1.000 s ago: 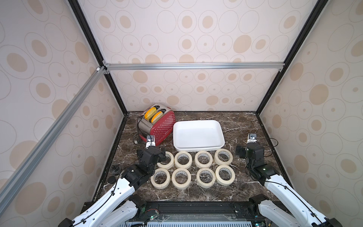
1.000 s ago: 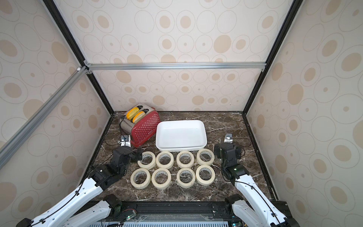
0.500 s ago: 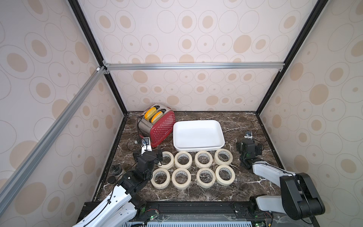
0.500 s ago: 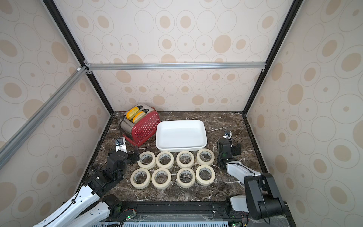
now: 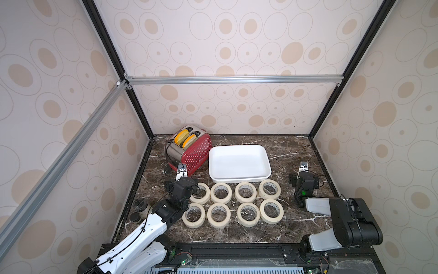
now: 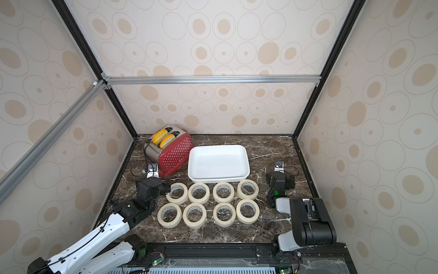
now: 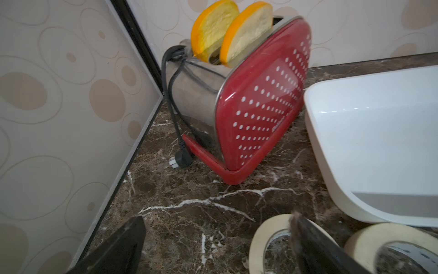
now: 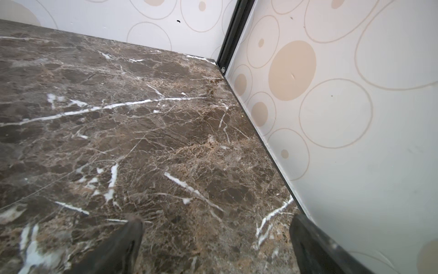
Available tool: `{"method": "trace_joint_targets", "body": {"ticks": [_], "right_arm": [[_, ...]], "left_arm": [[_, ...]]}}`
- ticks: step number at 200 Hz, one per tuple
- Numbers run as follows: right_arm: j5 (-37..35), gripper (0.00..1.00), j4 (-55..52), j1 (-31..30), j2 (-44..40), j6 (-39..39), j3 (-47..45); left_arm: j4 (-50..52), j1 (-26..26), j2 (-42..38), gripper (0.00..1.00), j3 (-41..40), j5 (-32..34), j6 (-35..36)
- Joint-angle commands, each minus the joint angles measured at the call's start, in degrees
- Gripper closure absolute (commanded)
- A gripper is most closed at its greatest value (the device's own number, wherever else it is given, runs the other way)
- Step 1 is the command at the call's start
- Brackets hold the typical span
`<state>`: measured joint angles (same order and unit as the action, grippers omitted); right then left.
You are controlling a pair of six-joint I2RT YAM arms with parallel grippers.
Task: Take out the art tape in the storage box
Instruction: Reset both arms
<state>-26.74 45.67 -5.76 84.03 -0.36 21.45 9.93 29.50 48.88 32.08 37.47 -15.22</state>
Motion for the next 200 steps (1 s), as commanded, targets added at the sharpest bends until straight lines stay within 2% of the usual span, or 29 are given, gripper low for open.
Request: {"method": "trace_joint_targets", "body": {"ticks": [1, 14, 32, 47, 62, 77, 119, 142, 165, 187, 200], "right_arm": [[6.8, 0.03, 3.3, 1.4, 0.0, -0.3, -0.9], [8.9, 0.02, 5.6, 1.6, 0.5, 0.0, -2.0], [8.4, 0.00, 15.8, 2.1, 5.6, 0.6, -4.1], [9.4, 0.00, 6.9, 2.6, 2.6, -1.1, -2.4], [10.1, 0.00, 8.6, 3.7, 4.0, -1.3, -2.0], [10.5, 0.00, 3.6, 3.6, 2.9, -1.6, -0.4], [10.2, 0.00, 3.8, 3.5, 3.4, -1.3, 0.0], [10.3, 0.00, 3.4, 3.5, 3.4, -1.3, 0.2], [10.3, 0.00, 2.9, 3.4, 3.5, -1.1, 0.5], [10.2, 0.00, 2.4, 3.4, 3.7, -1.0, 0.8], [10.1, 0.00, 2.2, 3.2, 3.7, -0.9, 1.0]], "left_arm": [[-3.3, -7.0, -1.0, 0.01, -1.9, -1.7, -3.4], [-7.6, -12.0, -2.5, 0.01, -4.7, -5.6, -6.4], [-13.1, -16.9, -4.3, 0.01, -7.8, -7.8, -8.9], [-14.4, -20.0, -4.3, 0.01, -7.9, -8.5, -9.7], [-15.0, -23.7, -3.0, 0.01, -7.6, -11.5, -11.0], [-16.7, -26.0, -0.8, 0.01, -7.6, -12.5, -11.3], [-25.5, -26.5, 9.3, 0.01, -7.7, -7.9, -5.0], [-29.1, -26.5, 14.2, 0.01, -6.7, -7.4, -0.4], [-37.5, -26.5, 19.2, 0.01, -9.4, -6.1, 3.9], [-46.2, -26.5, 25.0, 0.01, -10.7, -7.5, 7.5], [-50.4, -26.5, 26.4, 0.01, -11.2, -11.4, 9.9]]}}
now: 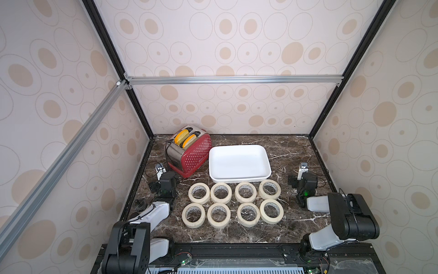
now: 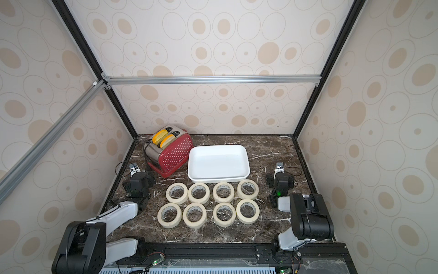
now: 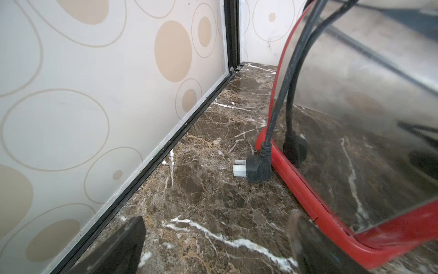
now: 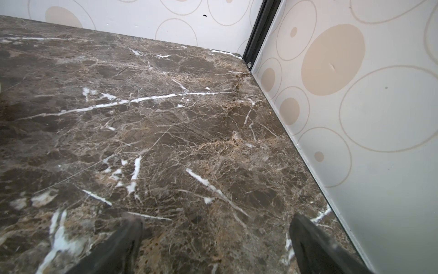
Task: Take out the art tape in the storage box
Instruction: Reset both arms
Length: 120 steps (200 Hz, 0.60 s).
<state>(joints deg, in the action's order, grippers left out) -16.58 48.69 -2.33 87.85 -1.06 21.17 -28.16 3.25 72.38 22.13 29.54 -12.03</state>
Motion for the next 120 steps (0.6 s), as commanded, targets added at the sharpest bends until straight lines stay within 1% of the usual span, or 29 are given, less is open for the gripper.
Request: {"method": "trace_joint_targets", "body": {"ticks": [1, 11, 16, 36, 41, 48, 59, 72, 80, 84, 120], "right_arm": [[-0.1, 0.00, -0.8, -0.2, -0.1, -0.2, 1.3], [0.0, 0.00, -0.9, -0.1, -0.1, -0.2, 1.3], [-0.1, 0.00, -0.8, -0.2, -0.1, -0.2, 1.3], [-0.1, 0.00, -1.0, -0.3, -0.1, -0.3, 1.3], [-0.1, 0.00, -1.0, -0.3, -0.1, -0.2, 1.3], [-0.1, 0.00, -1.1, -0.3, 0.0, -0.2, 1.4], [-0.1, 0.00, -1.2, -0.3, 0.0, -0.2, 1.6], [-0.2, 0.00, -1.2, -0.3, 0.0, -0.2, 1.6], [-0.2, 0.00, -1.1, -0.3, -0.1, -0.1, 1.4], [-0.2, 0.00, -1.1, -0.4, -0.1, 0.0, 1.4], [-0.3, 0.00, -0.9, -0.4, -0.1, 0.0, 1.4]], "left_arm": [[-13.1, -0.3, 3.2, 0.01, -1.4, -3.7, 6.8], [-18.6, -0.3, 5.1, 0.01, -2.7, -5.8, 8.5], [-20.9, -0.3, 6.5, 0.01, -3.1, -5.6, 8.7], [-34.4, -0.3, 16.0, 0.01, -5.3, -6.5, 9.6], [-37.5, -0.3, 17.7, 0.01, -5.1, -5.6, 10.5], [-36.2, -0.3, 17.3, 0.01, -4.9, -5.9, 9.9], [-29.8, -0.3, 15.4, 0.01, -3.3, -5.7, 9.2], [-26.8, -0.3, 16.9, 0.01, -0.5, -5.7, 9.5], [-23.7, -0.6, 16.4, 0.01, 0.6, -6.5, 9.3], [-23.2, -0.9, 15.9, 0.01, 0.4, -7.3, 8.9], [-23.2, -1.1, 16.3, 0.01, 0.8, -7.0, 8.6]]}}
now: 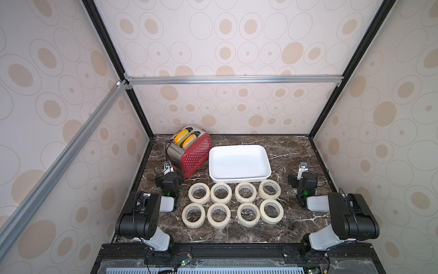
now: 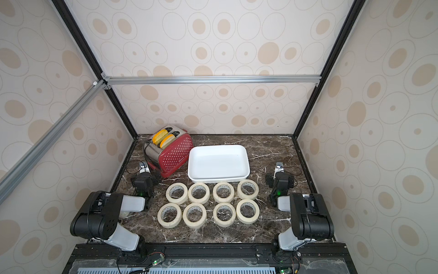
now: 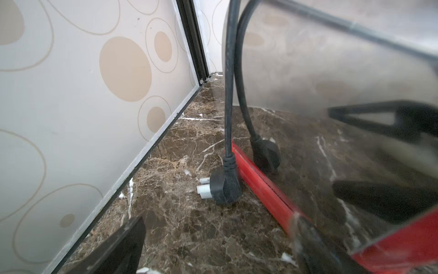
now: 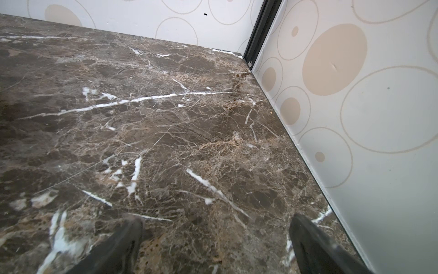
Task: Take out the art tape in the storage box
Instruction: Reset both arms
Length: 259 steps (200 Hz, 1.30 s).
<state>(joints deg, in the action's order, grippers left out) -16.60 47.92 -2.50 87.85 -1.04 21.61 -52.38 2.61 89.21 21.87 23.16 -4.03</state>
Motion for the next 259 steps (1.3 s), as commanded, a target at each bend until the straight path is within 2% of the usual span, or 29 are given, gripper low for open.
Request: {"method": "trace_joint_targets", "body": {"ticks": [1, 124, 180, 194, 224, 259], "right_arm": [[-0.2, 0.00, -0.1, -0.2, -0.1, 0.0, 1.0], [-0.3, 0.00, -0.2, -0.5, -0.1, 0.1, 1.1], [1.3, 0.00, 19.8, -0.3, -0.2, 0.5, -9.6], [0.8, 0.00, 16.6, -0.2, -0.6, 0.2, -8.4], [1.0, 0.00, 2.5, -0.2, -0.4, 0.3, -0.7], [1.3, 0.00, 1.1, -0.2, -0.1, 0.3, 0.4]], "left_arm": [[1.1, -0.5, -0.5, 0.01, 1.1, -0.7, 0.6], [1.0, -0.5, -0.6, 0.01, 1.0, -0.7, 0.7], [1.0, -0.4, -0.6, 0.01, 1.0, -0.7, 0.6], [1.0, -0.5, -0.6, 0.01, 1.0, -0.7, 0.7], [1.1, -0.5, -0.6, 0.01, 0.9, -0.7, 0.7], [1.0, -0.5, -0.6, 0.01, 1.0, -0.6, 0.7]]}}
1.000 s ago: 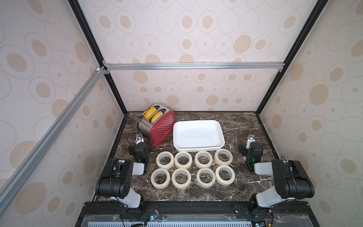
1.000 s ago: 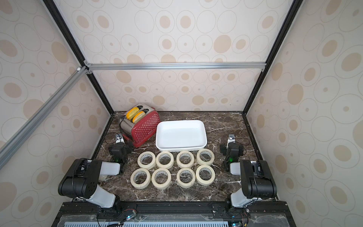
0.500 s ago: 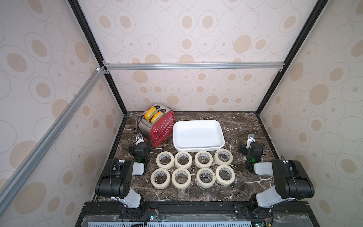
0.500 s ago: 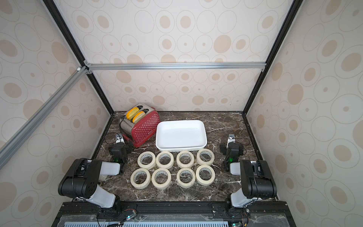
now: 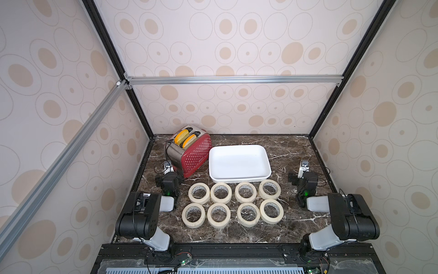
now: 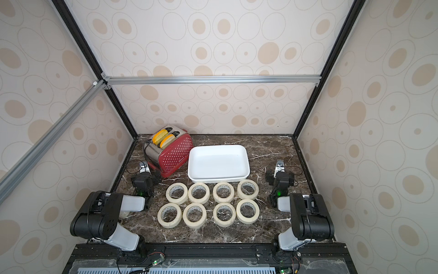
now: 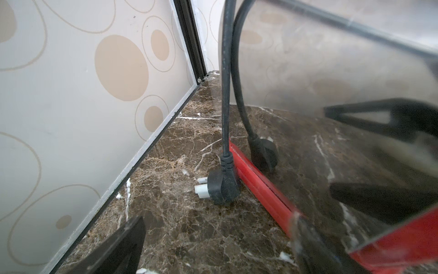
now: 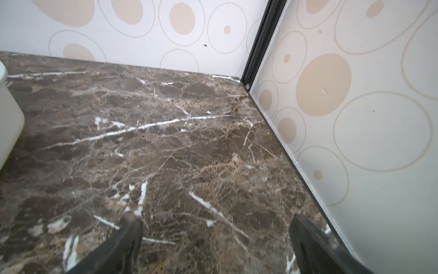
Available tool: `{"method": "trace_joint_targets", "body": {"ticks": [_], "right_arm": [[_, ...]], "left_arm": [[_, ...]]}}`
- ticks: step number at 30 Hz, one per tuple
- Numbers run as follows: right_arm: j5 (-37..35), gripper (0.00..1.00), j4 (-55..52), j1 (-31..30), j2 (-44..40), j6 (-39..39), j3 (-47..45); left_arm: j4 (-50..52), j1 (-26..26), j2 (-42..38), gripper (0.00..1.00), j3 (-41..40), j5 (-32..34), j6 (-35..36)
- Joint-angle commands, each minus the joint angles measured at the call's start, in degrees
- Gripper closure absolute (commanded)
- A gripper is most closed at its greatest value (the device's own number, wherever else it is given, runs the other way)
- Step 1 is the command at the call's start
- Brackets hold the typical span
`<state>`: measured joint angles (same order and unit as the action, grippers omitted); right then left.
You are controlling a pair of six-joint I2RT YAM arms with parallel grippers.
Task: Take out the art tape in the storage box
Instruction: Reset both arms
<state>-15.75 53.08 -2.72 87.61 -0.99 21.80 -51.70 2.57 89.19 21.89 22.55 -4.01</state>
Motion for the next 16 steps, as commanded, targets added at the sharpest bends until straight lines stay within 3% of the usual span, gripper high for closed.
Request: {"method": "trace_joint_targets", "body": {"ticks": [1, 16], "right_arm": [[0.4, 0.00, -4.1, 0.0, 0.2, 0.2, 0.2], [0.0, 0.00, -5.2, 0.1, 0.3, 0.3, 0.8]], "left_arm": [[0.3, -0.4, -0.6, 0.01, 1.0, 0.0, 0.7], [1.2, -0.6, -0.6, 0.01, 1.3, -0.6, 0.5]]}}
